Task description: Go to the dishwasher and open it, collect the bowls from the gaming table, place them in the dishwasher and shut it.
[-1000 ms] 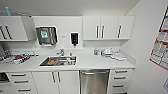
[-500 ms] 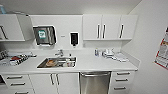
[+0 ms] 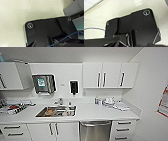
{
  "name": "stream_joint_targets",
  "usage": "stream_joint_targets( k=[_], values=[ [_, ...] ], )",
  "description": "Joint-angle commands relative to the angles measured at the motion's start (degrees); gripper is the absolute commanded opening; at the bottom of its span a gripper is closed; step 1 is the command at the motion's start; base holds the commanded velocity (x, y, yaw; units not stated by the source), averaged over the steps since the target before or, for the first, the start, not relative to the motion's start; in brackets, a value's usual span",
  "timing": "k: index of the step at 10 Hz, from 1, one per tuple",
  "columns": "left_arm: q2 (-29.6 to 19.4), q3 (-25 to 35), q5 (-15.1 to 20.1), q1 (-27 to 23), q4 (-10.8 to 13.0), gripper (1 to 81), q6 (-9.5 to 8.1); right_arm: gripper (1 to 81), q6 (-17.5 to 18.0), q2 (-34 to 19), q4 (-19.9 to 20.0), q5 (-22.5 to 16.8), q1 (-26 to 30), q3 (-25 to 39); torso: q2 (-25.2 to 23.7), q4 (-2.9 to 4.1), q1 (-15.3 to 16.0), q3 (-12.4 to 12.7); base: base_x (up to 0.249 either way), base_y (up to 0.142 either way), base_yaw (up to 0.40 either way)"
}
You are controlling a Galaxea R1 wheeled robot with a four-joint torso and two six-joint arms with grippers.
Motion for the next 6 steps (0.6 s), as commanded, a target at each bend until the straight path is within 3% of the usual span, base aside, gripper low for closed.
stream_joint_targets(
  k=[1,6],
  values=[
    [-1.0,0.3,2.5,-3.3,-0.1,81.1,-0.04,81.1,-0.2,-0.9,0.1,-2.4,2.7,0.4,0.0,0.0,0.0,0.0,0.113,0.0,0.0],
    [-1.0,0.4,2.5,-3.3,-0.1,81.1,-0.04,81.1,-0.2,-0.9,0.1,-2.4,2.5,0.9,0.0,0.0,0.0,0.0,0.115,0.0,0.0]
  ],
)
